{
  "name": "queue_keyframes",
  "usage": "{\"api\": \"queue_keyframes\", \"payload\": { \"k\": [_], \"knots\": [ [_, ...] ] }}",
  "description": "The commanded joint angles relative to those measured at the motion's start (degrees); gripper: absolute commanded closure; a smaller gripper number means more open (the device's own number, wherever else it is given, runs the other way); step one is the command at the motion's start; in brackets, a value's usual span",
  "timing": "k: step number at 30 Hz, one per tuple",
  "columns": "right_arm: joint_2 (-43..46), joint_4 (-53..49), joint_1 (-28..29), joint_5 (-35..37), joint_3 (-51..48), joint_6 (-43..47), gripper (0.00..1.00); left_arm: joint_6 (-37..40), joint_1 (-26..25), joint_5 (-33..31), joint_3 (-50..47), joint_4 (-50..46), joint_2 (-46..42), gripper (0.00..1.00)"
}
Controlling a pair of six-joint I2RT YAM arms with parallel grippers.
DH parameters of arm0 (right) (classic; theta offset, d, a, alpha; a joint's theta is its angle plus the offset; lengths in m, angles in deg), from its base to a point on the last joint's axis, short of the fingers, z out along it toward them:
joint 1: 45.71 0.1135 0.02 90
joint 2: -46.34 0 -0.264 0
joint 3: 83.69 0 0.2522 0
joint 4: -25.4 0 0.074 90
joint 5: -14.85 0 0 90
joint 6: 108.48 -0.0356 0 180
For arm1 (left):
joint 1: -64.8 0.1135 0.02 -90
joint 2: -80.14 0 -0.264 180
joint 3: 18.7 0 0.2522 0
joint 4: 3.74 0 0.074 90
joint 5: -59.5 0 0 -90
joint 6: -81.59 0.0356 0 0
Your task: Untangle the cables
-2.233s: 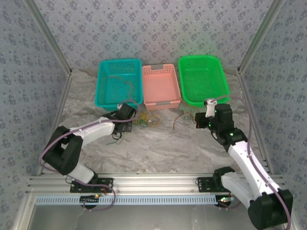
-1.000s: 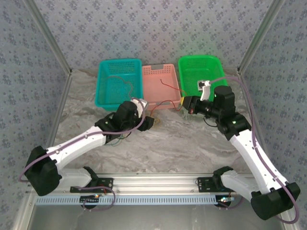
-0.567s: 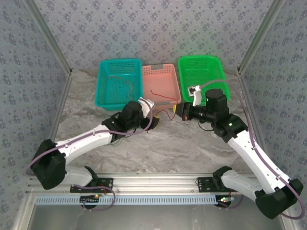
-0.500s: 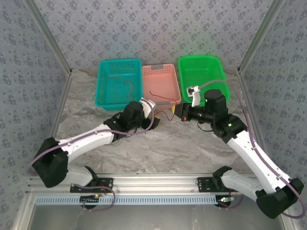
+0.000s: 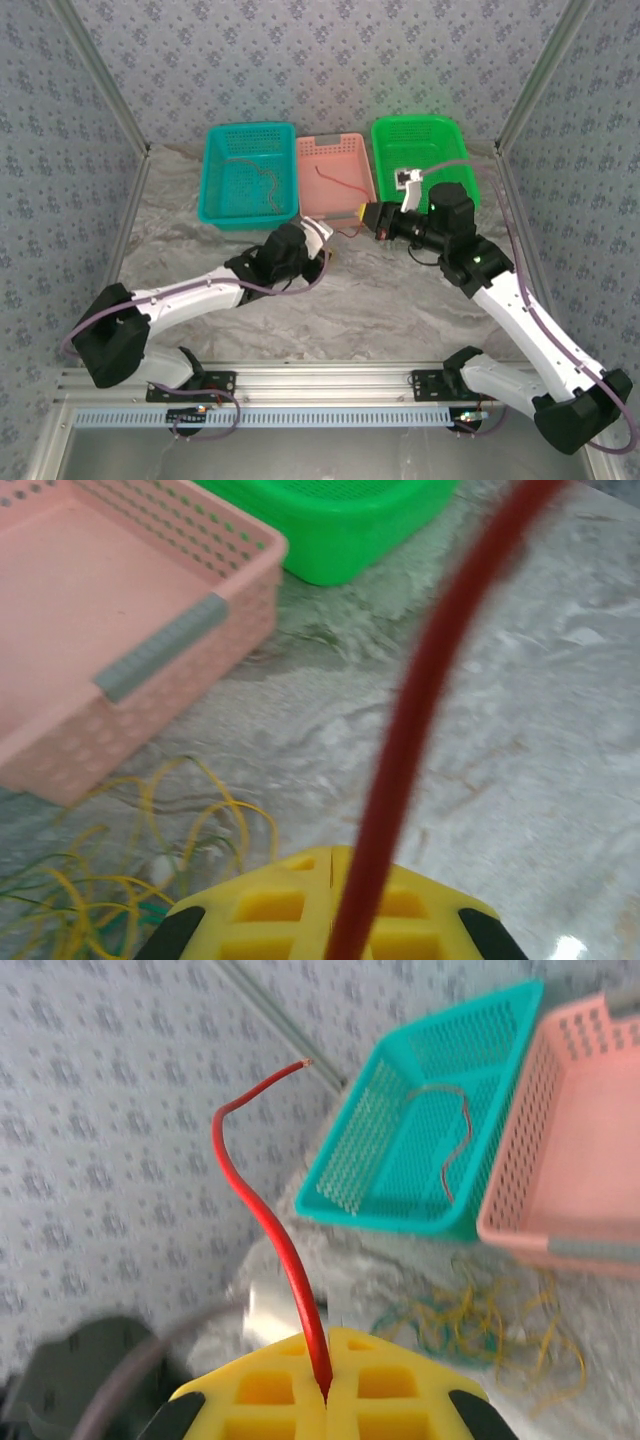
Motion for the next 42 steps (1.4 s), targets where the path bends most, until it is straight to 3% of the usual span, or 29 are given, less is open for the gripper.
{"api": "queue_keyframes", "payload": {
  "k": [1,7,10,11,13,15,18,26,38,42],
  "knots": [
    [-2.67,13.33,-0.85,3.1,1.73,-3.0,1.0,-1.44,-3.73,0.25,-0.62,1.59,-3.06,1.0],
    [-7.28,27.17,-1.02,4.96,0.46,-6.46,1.0,-4.47,-8.02,-1.45,-1.89,4.87,-3.28,1.0],
    [-8.48,27.27,-0.34,4.81,0.48,-4.54,1.0,-5.46,-8.42,-2.93,-1.14,4.15,-4.13,1.0],
    [-8.49,26.52,-0.26,4.59,0.5,-3.38,1.0,-5.87,-8.39,-4.24,-0.96,3.47,-4.98,0.96],
    [-8.18,23.46,-0.32,3.77,0.85,1.12,1.0,-6.71,-8.35,-7.01,-0.59,1.61,-8.02,0.66],
    [-8.05,20.19,-0.49,2.77,1.51,6.01,1.0,-8.03,-8.29,-10.47,-0.16,-0.57,-11.78,0.43],
    [-8.48,13.95,-0.71,1.88,3.33,12.85,1.0,-10.58,-7.1,-12.36,2.09,-6.3,-17.53,0.27],
    [-8.61,5.34,0.66,4.23,6.8,22.61,1.0,-17.19,-1.61,-12.54,15.38,-25.37,-23.35,0.19],
    [-10.15,-0.14,9.03,11.9,10.5,30.5,1.0,-30.49,8.3,0.67,32.65,-21.8,-8.65,0.19],
    [-10.42,-0.89,11.01,13.56,10.34,32.39,1.0,-31.04,8.69,0.81,36.14,-23.02,-5.57,0.27]
  ]
}}
